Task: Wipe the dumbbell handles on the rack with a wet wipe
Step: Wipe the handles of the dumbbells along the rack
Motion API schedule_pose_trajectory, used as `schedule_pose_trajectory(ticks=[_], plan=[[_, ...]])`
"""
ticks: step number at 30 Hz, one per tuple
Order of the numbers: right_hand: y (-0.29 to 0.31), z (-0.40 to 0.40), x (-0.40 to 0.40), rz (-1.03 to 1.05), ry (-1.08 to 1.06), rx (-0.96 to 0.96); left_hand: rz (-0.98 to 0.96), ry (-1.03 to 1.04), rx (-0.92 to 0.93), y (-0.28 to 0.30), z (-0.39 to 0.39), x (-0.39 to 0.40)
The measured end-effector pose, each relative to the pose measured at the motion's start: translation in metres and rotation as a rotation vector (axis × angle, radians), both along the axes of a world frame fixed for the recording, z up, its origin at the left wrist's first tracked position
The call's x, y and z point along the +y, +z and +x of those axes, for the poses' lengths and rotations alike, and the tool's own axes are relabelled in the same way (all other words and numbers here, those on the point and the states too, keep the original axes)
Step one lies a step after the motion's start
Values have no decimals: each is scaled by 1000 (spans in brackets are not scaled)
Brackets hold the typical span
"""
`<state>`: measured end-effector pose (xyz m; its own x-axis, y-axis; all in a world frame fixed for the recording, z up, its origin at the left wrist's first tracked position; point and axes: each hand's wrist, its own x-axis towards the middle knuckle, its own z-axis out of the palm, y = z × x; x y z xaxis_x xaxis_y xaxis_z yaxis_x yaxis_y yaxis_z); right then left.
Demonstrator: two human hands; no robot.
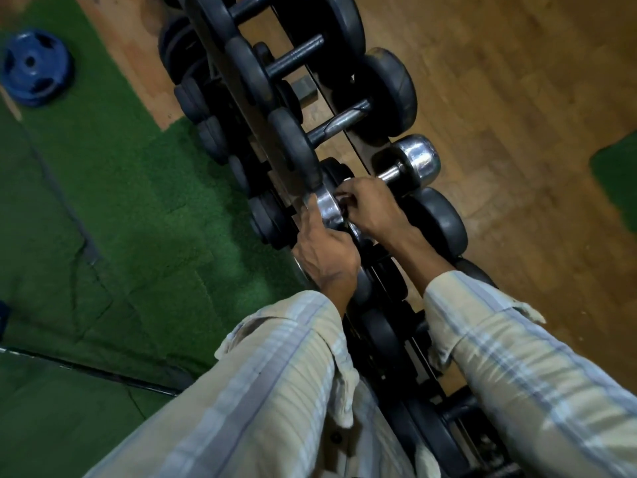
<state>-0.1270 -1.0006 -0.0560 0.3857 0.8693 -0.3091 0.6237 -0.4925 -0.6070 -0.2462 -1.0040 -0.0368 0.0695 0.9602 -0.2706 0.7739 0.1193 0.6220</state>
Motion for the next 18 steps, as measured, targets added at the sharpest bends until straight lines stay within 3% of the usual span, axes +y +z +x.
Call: schedule_pose_trajectory(ticks=[9, 12, 16, 18], plan=[[27, -27, -55, 157, -472, 224, -13, -42, 51, -1, -6, 1], [35, -31, -83, 178, -377, 170, -41, -5, 24, -1, -9, -1], [25, -47, -108, 140, -23, 55, -124, 184, -26, -1, -9, -17], [20, -51, -114, 122, 57, -16, -130, 251, -59, -4, -8, -21]])
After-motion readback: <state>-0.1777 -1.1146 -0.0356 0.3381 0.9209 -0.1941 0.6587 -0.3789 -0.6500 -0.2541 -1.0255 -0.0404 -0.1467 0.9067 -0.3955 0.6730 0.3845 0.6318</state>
